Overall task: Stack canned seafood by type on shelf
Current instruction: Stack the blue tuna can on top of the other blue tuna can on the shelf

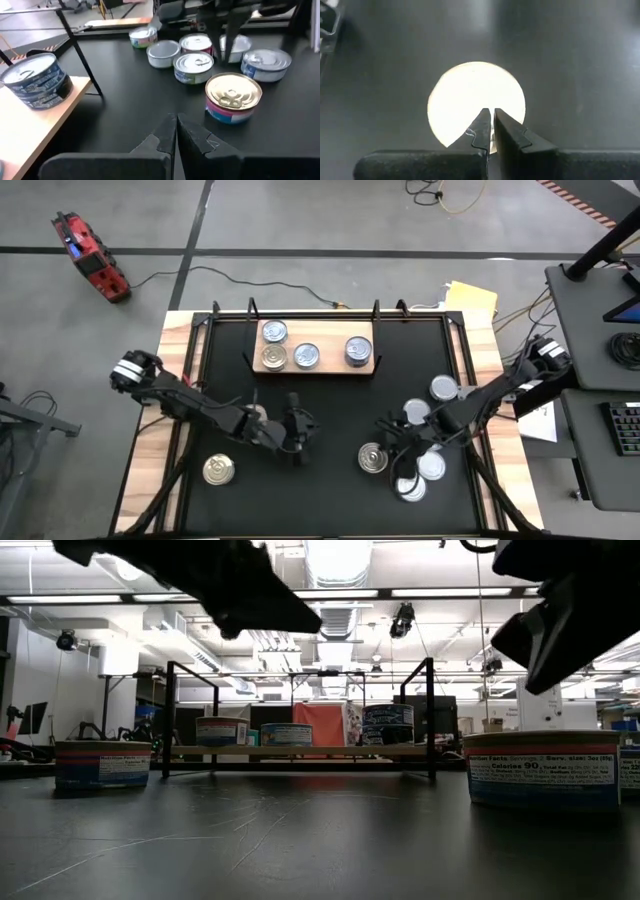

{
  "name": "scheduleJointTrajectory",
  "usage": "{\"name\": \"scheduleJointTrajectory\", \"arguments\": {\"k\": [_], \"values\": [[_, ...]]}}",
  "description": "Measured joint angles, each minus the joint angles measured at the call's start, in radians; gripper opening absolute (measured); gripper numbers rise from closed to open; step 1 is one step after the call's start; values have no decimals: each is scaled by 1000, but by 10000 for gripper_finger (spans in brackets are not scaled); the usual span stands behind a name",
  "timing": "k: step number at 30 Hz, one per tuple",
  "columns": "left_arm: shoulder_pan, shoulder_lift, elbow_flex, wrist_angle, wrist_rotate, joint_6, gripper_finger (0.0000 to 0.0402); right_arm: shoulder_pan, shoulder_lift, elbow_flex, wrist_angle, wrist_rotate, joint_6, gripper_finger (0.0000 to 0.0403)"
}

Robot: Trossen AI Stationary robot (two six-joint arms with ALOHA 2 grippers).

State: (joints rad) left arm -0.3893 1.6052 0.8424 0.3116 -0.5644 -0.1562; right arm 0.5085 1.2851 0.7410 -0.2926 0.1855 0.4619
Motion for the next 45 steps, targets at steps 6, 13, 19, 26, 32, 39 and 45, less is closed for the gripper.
{"name": "scheduleJointTrajectory", "arguments": {"k": [6, 13, 19, 26, 32, 39, 45], "values": [[0, 76, 67, -29, 0, 61, 0, 11, 60, 0, 44, -2, 17, 13], [-1, 96, 79, -36, -1, 61, 0, 11, 141, 0, 99, -1, -8, 13], [-11, 93, 79, -45, 7, 69, 0, 9, 186, 4, 138, 76, -16, 13], [-11, 95, 79, -52, 59, 69, 0, 4, 226, 4, 229, 182, -69, 13], [-11, 95, 79, -54, 59, 68, 0, -33, 243, 2, 285, 246, -110, 13], [-9, 95, 79, -61, 59, 42, 0, -69, 219, 2, 295, 274, -151, 13], [-3, 95, 79, -49, 54, -61, 0, -68, 143, 3, 285, 270, -240, 13]]}}
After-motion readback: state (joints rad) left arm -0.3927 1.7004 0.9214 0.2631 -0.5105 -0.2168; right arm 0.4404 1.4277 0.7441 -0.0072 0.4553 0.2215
